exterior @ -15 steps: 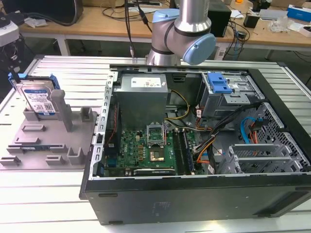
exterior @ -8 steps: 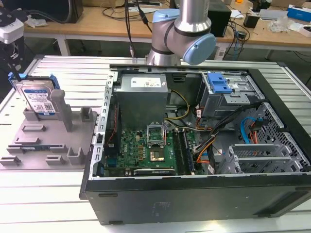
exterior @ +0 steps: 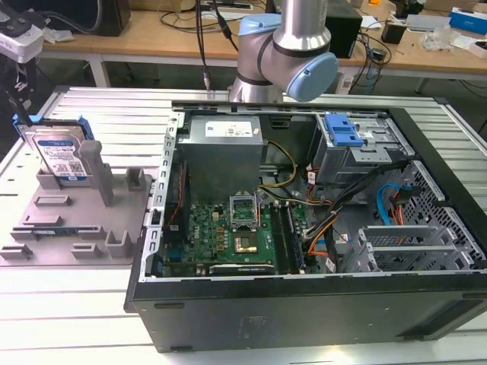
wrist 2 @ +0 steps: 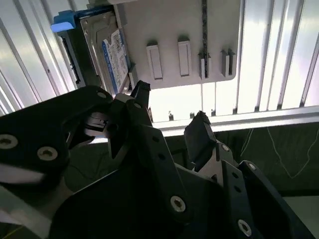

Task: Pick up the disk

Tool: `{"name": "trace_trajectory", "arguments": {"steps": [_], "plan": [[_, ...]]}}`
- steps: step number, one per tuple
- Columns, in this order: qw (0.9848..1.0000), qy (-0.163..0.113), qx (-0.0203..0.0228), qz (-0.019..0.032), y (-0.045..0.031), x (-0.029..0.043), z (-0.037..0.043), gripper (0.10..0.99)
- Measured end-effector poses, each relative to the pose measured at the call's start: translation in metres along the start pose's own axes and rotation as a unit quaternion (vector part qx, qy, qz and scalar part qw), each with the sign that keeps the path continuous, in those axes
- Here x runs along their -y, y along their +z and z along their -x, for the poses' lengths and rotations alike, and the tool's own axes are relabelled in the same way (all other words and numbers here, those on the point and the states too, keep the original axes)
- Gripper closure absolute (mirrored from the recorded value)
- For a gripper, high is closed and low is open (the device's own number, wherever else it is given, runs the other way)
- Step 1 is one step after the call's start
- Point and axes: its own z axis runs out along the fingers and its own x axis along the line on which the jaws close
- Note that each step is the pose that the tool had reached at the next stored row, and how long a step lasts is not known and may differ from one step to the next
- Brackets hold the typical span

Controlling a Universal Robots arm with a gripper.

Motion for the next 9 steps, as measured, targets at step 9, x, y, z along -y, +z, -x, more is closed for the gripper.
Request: {"name": "trace_trajectory", "arguments": {"steps": [9], "plan": [[0.9950,-0.100,-0.0048,-0.0010,0.0001,0.0000,0.0000,0.529]]}}
